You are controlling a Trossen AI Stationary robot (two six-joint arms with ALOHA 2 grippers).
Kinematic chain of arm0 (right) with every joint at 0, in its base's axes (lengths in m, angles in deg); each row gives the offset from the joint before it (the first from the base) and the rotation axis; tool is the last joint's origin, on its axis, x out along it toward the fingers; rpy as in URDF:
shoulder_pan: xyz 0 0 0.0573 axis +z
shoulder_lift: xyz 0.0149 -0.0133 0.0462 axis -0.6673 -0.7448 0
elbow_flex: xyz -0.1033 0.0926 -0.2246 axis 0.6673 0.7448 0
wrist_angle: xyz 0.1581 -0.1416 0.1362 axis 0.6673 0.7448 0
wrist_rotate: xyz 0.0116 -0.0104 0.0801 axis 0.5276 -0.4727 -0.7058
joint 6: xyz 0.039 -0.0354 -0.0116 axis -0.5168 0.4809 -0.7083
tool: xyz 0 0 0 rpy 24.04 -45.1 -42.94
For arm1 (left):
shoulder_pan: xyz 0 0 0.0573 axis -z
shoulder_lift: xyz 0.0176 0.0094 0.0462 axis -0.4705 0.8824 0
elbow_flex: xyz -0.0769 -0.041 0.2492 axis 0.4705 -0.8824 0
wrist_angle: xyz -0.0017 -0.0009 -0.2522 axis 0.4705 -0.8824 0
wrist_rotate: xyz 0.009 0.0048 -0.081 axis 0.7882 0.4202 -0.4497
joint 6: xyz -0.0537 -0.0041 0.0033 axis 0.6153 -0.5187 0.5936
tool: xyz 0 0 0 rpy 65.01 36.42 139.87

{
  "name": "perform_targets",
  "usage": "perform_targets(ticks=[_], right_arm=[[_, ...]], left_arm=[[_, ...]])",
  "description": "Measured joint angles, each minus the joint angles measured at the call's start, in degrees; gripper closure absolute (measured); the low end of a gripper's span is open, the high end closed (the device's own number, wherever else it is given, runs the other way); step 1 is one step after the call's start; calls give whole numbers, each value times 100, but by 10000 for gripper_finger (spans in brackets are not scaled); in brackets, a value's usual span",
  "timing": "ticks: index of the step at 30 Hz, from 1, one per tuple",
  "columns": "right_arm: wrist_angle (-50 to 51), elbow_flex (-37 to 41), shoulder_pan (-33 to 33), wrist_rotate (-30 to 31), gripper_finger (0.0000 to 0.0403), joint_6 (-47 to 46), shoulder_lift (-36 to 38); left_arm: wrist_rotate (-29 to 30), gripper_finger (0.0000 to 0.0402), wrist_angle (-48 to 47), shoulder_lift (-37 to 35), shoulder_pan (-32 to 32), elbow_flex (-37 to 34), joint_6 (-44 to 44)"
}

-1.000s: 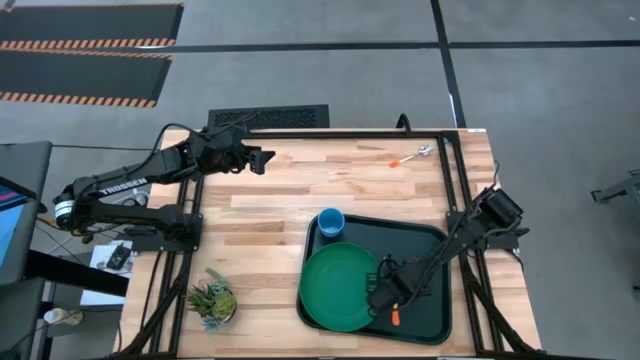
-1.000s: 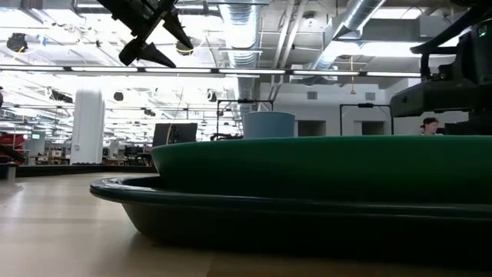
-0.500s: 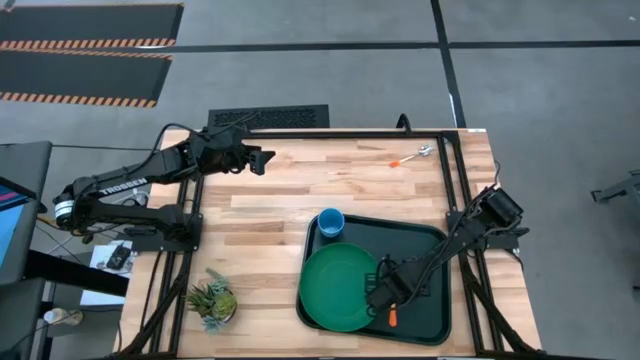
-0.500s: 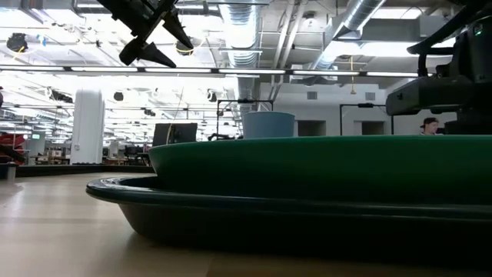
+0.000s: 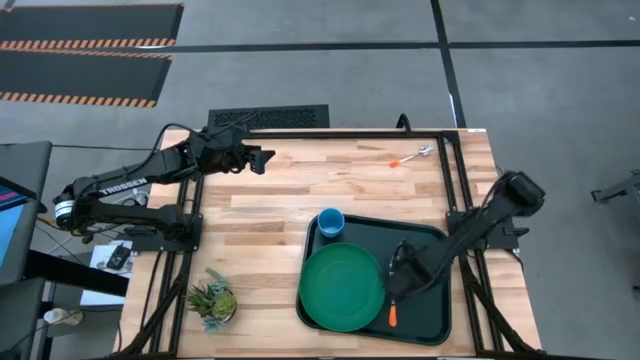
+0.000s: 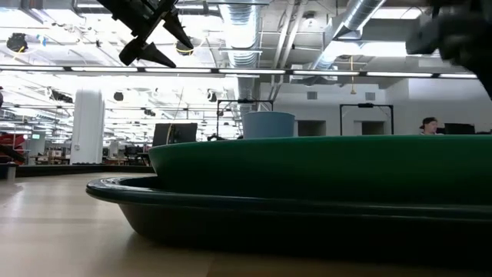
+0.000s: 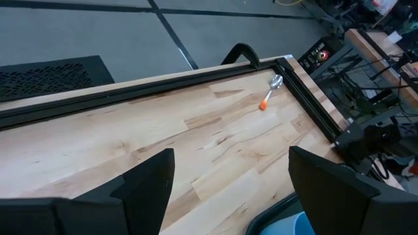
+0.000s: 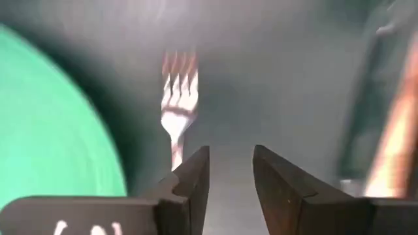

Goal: Pick and place plate/cup/fork/spoon on tray
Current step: Put the orange spoon to the right of the orange fork on the black tray

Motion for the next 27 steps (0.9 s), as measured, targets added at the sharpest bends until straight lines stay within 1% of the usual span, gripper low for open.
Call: perform_targets(ticks=[3,5,7,10,13,16,18,20,25,27], right_arm=[[1115,-2,-266,448,269,108,538],[1767,0,-575,972,272,227,870],[2226,2,-1015,1492,274,429,1175],[2015,124,-1873,2303,271,1291,1624],[1623,267,-2902,2834,260,2054,1867],[1324,483,-4065,2868,243,2685,1982],[1079,624,-4842,2734,232,2700,1999],[621,762,-5551,2519,223,2966,1985],[-1272,1118,-6901,1972,222,4141,1736],[-1848,1184,-7287,1911,227,4344,1541]], left_arm=[[2,117,2,-2,0,0,0],[4,117,2,0,0,0,0],[4,117,1,0,0,0,0],[3,117,2,0,0,0,0],[4,117,2,0,0,0,0],[3,117,1,0,0,0,0],[2,117,0,0,0,0,0],[4,117,0,0,0,0,-2],[4,117,-2,0,0,0,-42],[4,117,-2,0,0,0,-42]])
